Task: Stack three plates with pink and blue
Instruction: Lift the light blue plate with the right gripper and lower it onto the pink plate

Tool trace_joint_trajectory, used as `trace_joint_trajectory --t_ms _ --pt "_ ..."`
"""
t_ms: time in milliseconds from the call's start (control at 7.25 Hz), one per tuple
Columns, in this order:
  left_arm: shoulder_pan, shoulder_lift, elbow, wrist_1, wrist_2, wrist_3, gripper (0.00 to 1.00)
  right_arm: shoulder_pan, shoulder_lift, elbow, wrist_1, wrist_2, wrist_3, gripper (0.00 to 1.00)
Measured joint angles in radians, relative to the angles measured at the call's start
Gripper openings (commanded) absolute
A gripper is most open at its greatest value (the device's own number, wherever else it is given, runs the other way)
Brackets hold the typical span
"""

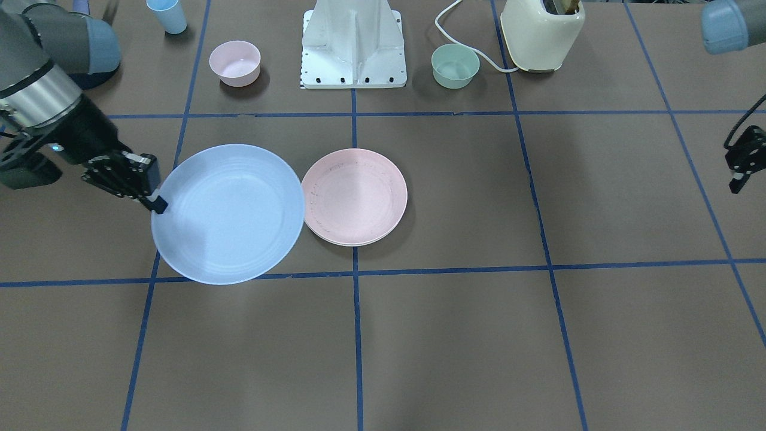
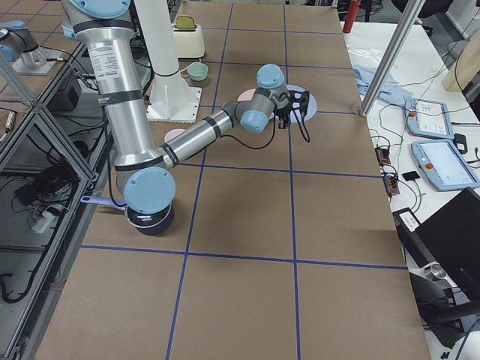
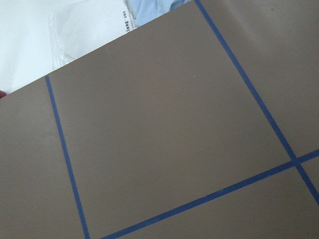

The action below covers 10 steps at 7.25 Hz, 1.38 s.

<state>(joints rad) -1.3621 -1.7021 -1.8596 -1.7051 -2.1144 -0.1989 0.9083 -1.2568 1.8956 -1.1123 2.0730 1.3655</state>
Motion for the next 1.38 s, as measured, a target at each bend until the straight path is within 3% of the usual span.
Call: trace_joint_trajectory --t_ms 552,1103,1241,1379 --pt "-0.174 0.002 0.192 -0.022 -0.098 0.197 1.00 -0.337 0.086 -0.003 -0.080 -0.342 0.180 0.00" --pt "-0.187 0.004 0.202 -0.022 -0.114 0.219 1.00 -0.497 0.090 -0.015 -0.133 -0.511 0.212 0.00" --pt "-0.187 0.004 0.202 -0.022 -0.114 0.219 1.00 -0.511 0.097 -0.030 -0.140 -0.529 0.212 0.62" --pt "-0.187 0.004 0.201 -0.022 -0.114 0.219 1.00 -0.518 0.110 -0.052 -0.143 -0.538 0.210 0.99"
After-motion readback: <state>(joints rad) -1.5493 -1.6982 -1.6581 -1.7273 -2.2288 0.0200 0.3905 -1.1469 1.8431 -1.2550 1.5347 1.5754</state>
